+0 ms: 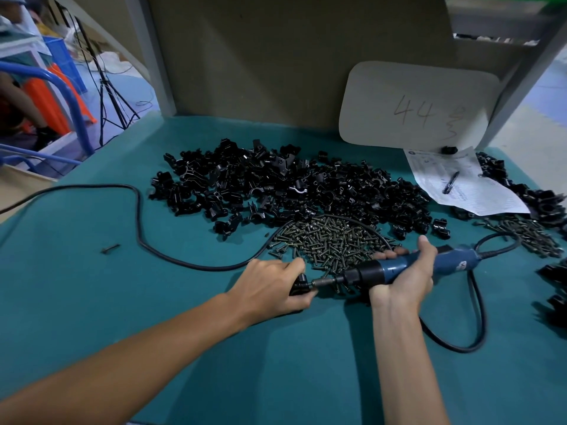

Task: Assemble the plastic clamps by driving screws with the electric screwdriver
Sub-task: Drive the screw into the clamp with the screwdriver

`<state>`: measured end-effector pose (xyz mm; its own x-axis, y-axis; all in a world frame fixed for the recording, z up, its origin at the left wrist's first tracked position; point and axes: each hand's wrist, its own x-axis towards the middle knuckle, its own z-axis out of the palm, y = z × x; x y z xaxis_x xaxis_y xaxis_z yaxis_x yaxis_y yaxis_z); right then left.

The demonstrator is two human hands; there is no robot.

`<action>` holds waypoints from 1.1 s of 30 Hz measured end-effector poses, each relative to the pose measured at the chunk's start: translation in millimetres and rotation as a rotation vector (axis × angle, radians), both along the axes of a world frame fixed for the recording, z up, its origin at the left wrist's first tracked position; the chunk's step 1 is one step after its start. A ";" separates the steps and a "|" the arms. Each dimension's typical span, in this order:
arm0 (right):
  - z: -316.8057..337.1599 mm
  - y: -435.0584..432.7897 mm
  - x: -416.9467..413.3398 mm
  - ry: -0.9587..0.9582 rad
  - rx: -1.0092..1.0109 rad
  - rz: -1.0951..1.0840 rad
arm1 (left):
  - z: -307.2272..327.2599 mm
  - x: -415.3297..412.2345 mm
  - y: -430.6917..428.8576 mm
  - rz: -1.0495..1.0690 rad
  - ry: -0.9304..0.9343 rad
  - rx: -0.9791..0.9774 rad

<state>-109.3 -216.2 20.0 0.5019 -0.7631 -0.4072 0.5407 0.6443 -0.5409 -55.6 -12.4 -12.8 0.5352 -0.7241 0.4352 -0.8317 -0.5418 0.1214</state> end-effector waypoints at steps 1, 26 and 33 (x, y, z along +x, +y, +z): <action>-0.5 0.2 -0.3 -0.003 -0.004 -0.001 | -0.7 0.0 -0.1 0.002 0.004 0.006; -2.8 3.1 3.4 0.020 -0.183 0.008 | 1.7 -3.2 -0.6 0.011 0.048 -0.039; -7.1 7.2 1.8 0.017 -0.173 0.012 | 1.4 -3.1 -0.2 0.033 0.092 0.004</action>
